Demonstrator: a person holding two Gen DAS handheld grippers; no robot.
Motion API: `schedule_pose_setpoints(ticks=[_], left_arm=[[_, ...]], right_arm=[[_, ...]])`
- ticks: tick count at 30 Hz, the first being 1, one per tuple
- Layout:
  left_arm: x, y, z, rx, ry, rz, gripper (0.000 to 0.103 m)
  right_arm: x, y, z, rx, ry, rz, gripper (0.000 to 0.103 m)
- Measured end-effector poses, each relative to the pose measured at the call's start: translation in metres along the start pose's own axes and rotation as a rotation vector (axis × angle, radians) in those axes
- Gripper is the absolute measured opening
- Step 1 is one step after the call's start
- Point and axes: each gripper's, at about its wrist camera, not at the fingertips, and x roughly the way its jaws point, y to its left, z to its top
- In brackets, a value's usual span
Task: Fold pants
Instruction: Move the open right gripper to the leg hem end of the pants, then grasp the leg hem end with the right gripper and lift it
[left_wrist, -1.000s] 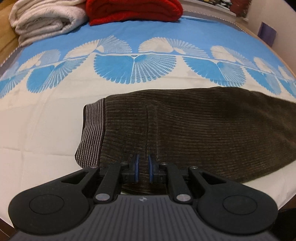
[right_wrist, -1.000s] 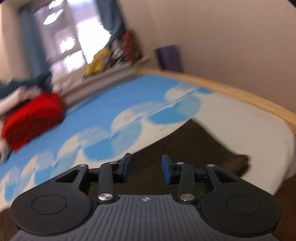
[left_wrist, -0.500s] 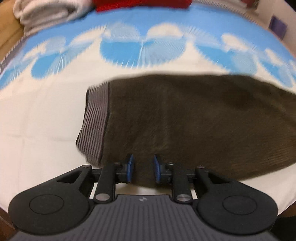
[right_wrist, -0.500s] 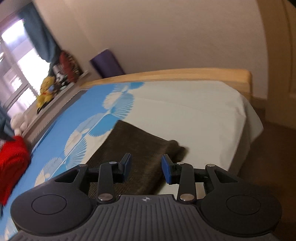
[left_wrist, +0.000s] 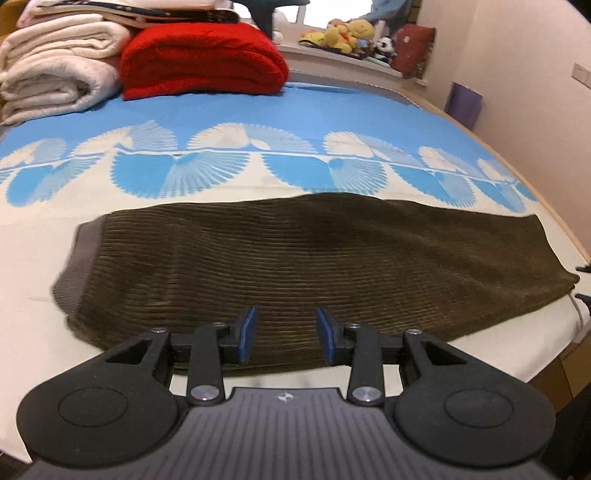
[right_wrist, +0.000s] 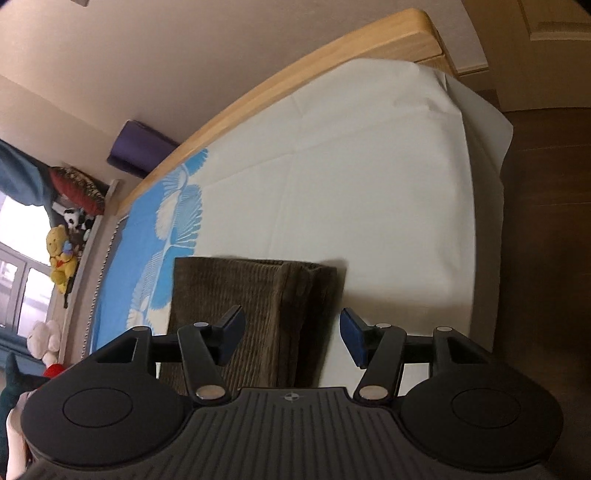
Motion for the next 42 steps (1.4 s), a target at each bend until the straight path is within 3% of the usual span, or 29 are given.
schedule_pose_setpoints(ticks=[4, 9, 12, 13, 16, 22, 25, 26, 34, 38, 42], left_arm=[[0.018, -0.011, 0.002, 0.017, 0.008, -0.054, 0.04], [0.04, -0.02, 0.001, 0.026, 0.036, -0.055, 0.04], [0.055, -0.022, 0.003, 0.009, 0.06, -0.053, 0.04], [0.06, -0.023, 0.003, 0.005, 0.067, -0.05, 0.04], [0.068, -0.025, 0.004, 0.007, 0.079, -0.05, 0.04], [0.067, -0.029, 0.002, 0.026, 0.076, -0.062, 0.04], [0.066, -0.03, 0.0, 0.035, 0.073, -0.063, 0.04], [0.064, -0.032, -0.001, 0.036, 0.074, -0.065, 0.04], [0.06, -0.033, -0.007, 0.059, 0.071, -0.075, 0.04], [0.06, -0.029, -0.007, 0.038, 0.073, -0.064, 0.04], [0.059, -0.028, -0.006, 0.023, 0.07, -0.062, 0.04]], right_arm=[[0.015, 0.003, 0.001, -0.028, 0.008, -0.031, 0.06], [0.029, 0.011, -0.003, -0.099, 0.001, -0.062, 0.059], [0.033, 0.018, -0.004, -0.157, -0.006, -0.096, 0.04], [0.034, 0.017, -0.004, -0.16, -0.004, -0.101, 0.026], [0.033, 0.013, -0.002, -0.147, -0.006, -0.09, 0.019], [0.022, 0.022, -0.002, -0.167, -0.033, -0.021, 0.019], [0.03, 0.003, 0.002, -0.048, 0.028, -0.084, 0.031], [0.03, -0.001, 0.002, -0.024, 0.025, -0.063, 0.032], [0.035, 0.01, -0.002, -0.109, 0.016, -0.065, 0.034], [0.036, 0.01, -0.002, -0.117, 0.009, -0.072, 0.019], [0.033, 0.012, -0.002, -0.121, -0.001, -0.055, 0.017]])
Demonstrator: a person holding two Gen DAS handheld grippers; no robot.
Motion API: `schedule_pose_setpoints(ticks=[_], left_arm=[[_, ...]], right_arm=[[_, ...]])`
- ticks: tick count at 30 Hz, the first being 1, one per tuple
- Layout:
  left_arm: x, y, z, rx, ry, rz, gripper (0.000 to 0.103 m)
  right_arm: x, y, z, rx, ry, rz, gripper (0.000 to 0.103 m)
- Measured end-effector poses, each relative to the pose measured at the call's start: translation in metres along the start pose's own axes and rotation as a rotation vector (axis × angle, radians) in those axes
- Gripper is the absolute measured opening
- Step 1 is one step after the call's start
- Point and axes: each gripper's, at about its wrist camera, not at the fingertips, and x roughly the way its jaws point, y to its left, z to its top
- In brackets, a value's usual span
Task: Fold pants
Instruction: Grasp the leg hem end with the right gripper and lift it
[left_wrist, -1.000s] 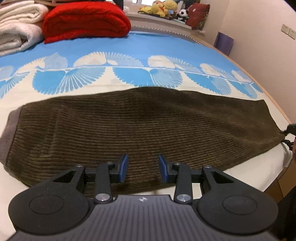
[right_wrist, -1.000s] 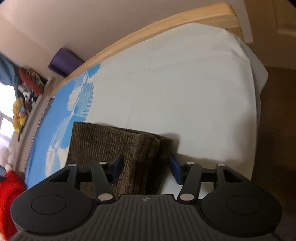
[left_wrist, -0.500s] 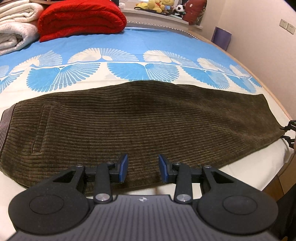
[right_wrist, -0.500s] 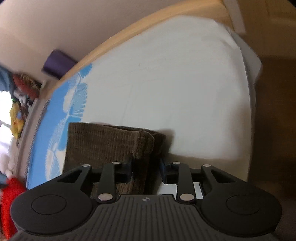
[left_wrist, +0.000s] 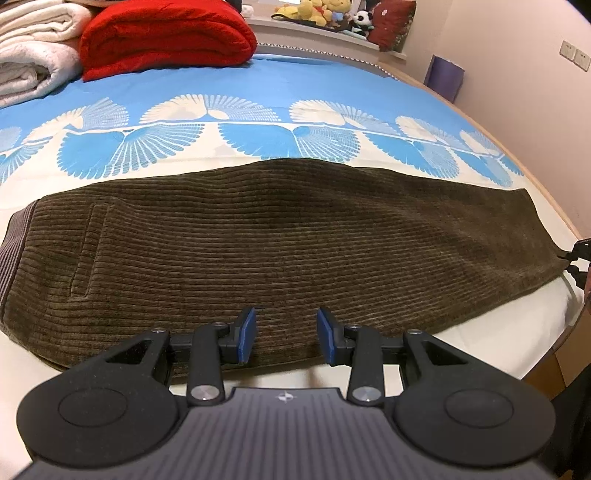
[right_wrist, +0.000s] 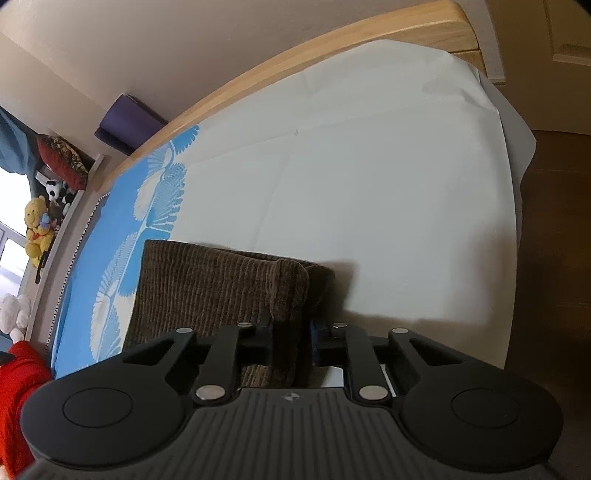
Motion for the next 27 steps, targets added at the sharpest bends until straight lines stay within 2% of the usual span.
schedule_pose_setpoints(ticks=[4, 8, 11, 13, 16, 18, 20, 27], left_arm=[[0.001, -0.001, 0.0, 0.009, 0.004, 0.012, 0.04], [0.008, -0.001, 0.0, 0.01, 0.024, 0.035, 0.04], [0.016, -0.001, 0.001, -0.005, 0.039, 0.058, 0.04], [0.024, 0.0, 0.001, -0.013, 0.051, 0.092, 0.04], [0.044, 0.003, -0.005, -0.016, 0.133, 0.151, 0.04], [0.045, 0.0, -0.007, 0.001, 0.122, 0.163, 0.041], [0.044, -0.001, -0.007, 0.008, 0.124, 0.169, 0.041], [0.044, 0.003, -0.006, -0.004, 0.124, 0.158, 0.041]], right_arm=[[0.0, -0.002, 0.0, 0.001, 0.007, 0.004, 0.017], [0.001, -0.003, 0.001, -0.004, 0.029, -0.013, 0.028], [0.002, 0.001, 0.0, -0.041, 0.034, -0.013, 0.031], [0.003, 0.004, -0.001, -0.063, 0.035, -0.016, 0.031], [0.003, 0.005, -0.002, -0.073, 0.034, -0.016, 0.03], [0.002, 0.004, -0.001, -0.078, 0.033, -0.019, 0.027], [0.002, 0.006, -0.002, -0.089, 0.027, -0.03, 0.02], [0.0, 0.008, -0.004, -0.095, 0.019, -0.033, 0.018]])
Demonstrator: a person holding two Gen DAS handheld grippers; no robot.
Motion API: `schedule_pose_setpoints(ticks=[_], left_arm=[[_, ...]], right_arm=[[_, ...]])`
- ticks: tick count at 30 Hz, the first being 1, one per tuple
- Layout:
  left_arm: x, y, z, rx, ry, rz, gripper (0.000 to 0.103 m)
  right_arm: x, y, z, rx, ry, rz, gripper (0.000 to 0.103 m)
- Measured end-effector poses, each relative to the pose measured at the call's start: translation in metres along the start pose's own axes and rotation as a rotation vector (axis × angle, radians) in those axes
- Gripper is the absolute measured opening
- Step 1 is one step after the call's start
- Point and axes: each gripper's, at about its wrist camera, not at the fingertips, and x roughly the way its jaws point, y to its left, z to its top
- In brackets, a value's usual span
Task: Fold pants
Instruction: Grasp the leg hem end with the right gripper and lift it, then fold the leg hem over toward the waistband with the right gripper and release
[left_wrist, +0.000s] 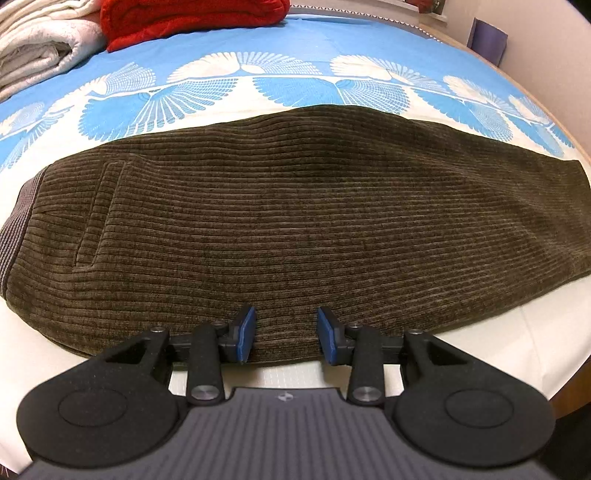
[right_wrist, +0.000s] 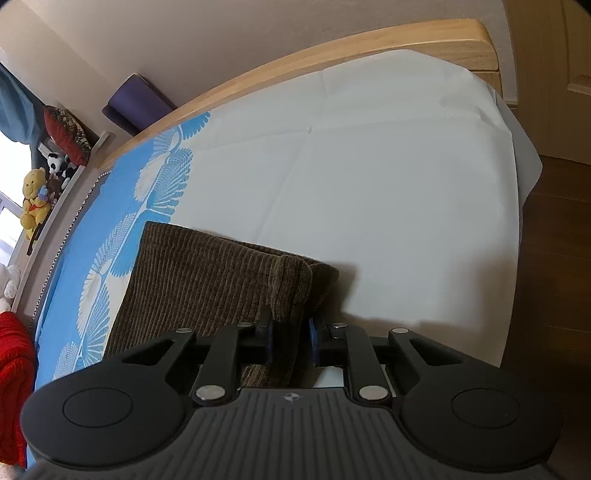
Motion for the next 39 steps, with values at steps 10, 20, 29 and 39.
schedule_pose_setpoints(ticks=[10, 20, 29, 39], left_arm=[[0.001, -0.002, 0.001, -0.004, 0.012, 0.002, 0.041], [-0.023, 0.019, 0.008, -0.091, -0.024, -0.048, 0.041], [-0.05, 0.066, 0.005, -0.228, -0.051, -0.098, 0.041], [-0.06, 0.103, 0.0, -0.344, -0.051, -0.124, 0.042]], right_arm=[[-0.007, 0.009, -0.001, -0.008, -0.023, -0.015, 0.014], [-0.115, 0.199, -0.053, -0.573, -0.265, 0.066, 0.011], [-0.215, 0.296, -0.367, -1.525, -0.23, 0.498, 0.012], [-0.193, 0.244, -0.488, -1.9, 0.094, 0.444, 0.025]])
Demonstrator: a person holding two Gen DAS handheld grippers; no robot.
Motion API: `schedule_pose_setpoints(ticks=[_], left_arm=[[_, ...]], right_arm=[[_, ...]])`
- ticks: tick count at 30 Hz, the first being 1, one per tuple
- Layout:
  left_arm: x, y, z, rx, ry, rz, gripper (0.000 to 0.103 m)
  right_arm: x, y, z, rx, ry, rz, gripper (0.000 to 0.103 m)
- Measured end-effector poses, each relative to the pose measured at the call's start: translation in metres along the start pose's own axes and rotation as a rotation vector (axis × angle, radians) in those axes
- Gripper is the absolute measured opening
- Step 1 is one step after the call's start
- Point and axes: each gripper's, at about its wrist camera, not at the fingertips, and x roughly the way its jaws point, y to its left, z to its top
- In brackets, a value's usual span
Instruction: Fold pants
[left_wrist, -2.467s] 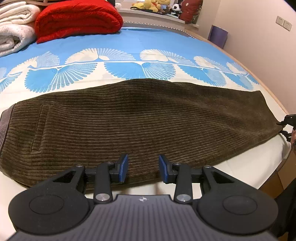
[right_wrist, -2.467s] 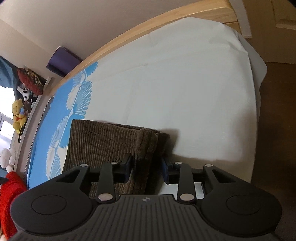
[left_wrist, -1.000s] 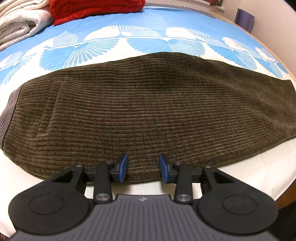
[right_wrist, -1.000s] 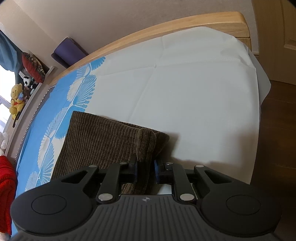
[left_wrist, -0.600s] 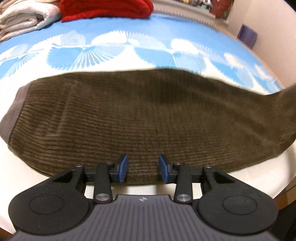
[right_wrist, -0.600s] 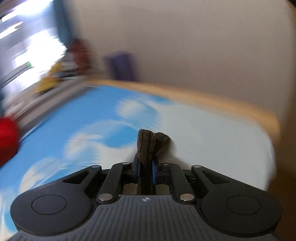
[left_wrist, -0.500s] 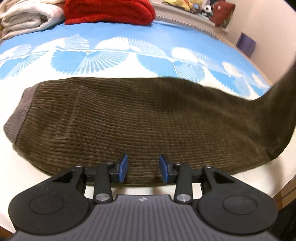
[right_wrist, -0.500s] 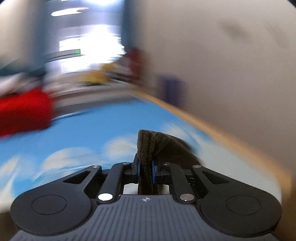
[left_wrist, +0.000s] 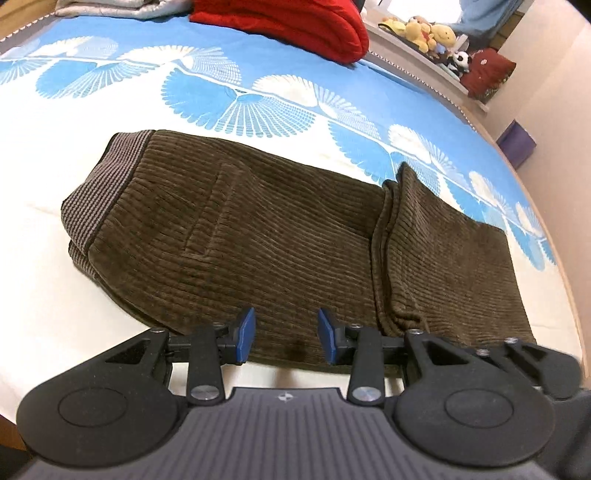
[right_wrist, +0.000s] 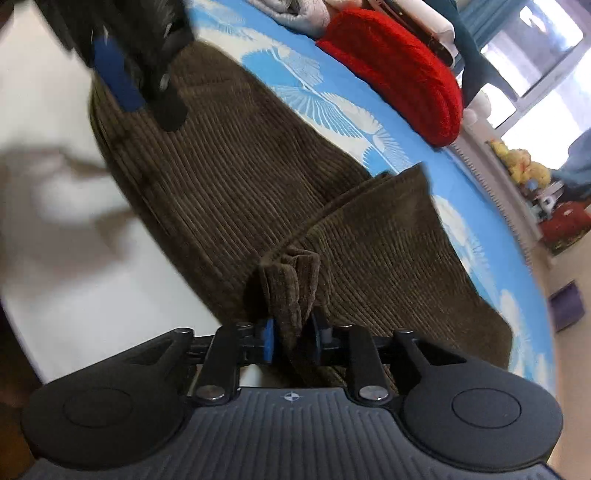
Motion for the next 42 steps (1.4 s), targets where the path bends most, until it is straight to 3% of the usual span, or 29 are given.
schedule_pose_setpoints(ticks=[3, 5, 7, 12, 14, 16, 18, 22, 26, 30, 32, 34, 37, 39, 42], left_arm=[[-0.001, 0.003, 0.001, -0.003, -0.003, 0.011, 0.042], [0.0, 0.007, 0.001, -0.021, 0.004, 0.018, 0.042], [0.0, 0.012, -0.001, -0.054, 0.016, 0.019, 0.042], [-0.001, 0.01, -0.008, -0.045, 0.028, 0.035, 0.042], [-0.003, 0.008, -0.011, -0.026, 0.02, 0.045, 0.042], [-0.006, 0.009, -0.013, -0.024, 0.012, 0.048, 0.042], [-0.007, 0.01, -0.014, -0.027, 0.007, 0.048, 0.042], [-0.006, 0.006, -0.014, -0.02, 0.005, 0.059, 0.042], [-0.001, -0.005, -0.017, 0.007, 0.016, 0.071, 0.042], [0.004, -0.02, -0.023, 0.073, 0.01, 0.078, 0.042], [0.005, -0.029, -0.024, 0.121, -0.007, 0.095, 0.042], [0.004, -0.039, -0.024, 0.161, -0.026, 0.113, 0.042], [-0.004, -0.052, -0.016, 0.184, -0.032, 0.123, 0.042], [-0.012, -0.063, -0.002, 0.188, -0.03, 0.123, 0.042], [-0.027, -0.079, 0.022, 0.229, -0.095, 0.085, 0.042]], right_arm=[[-0.031, -0.019, 0.004, 0.016, -0.071, 0.059, 0.038], [-0.039, -0.027, 0.011, 0.033, -0.125, 0.077, 0.058], [-0.03, -0.038, 0.017, 0.083, -0.125, 0.082, 0.06], [0.023, -0.036, 0.023, 0.176, -0.03, 0.116, 0.056], [0.035, -0.036, 0.021, 0.186, -0.007, 0.179, 0.033], [0.03, -0.043, 0.025, 0.207, -0.029, 0.169, 0.029], [0.01, -0.055, 0.03, 0.242, -0.086, 0.149, 0.015], [-0.015, -0.056, 0.022, 0.225, -0.119, 0.18, 0.016], [0.009, -0.029, -0.004, 0.069, -0.002, 0.195, 0.02], [-0.008, -0.045, -0.006, 0.256, -0.111, 0.217, 0.03], [-0.015, -0.051, -0.008, 0.306, -0.158, 0.199, 0.043], [-0.012, -0.051, -0.011, 0.291, -0.163, 0.206, 0.044], [0.012, -0.039, -0.019, 0.195, -0.032, 0.22, 0.043], [0.009, -0.039, -0.02, 0.168, -0.057, 0.206, 0.042], [-0.005, -0.064, -0.015, 0.31, -0.144, 0.246, 0.043]])
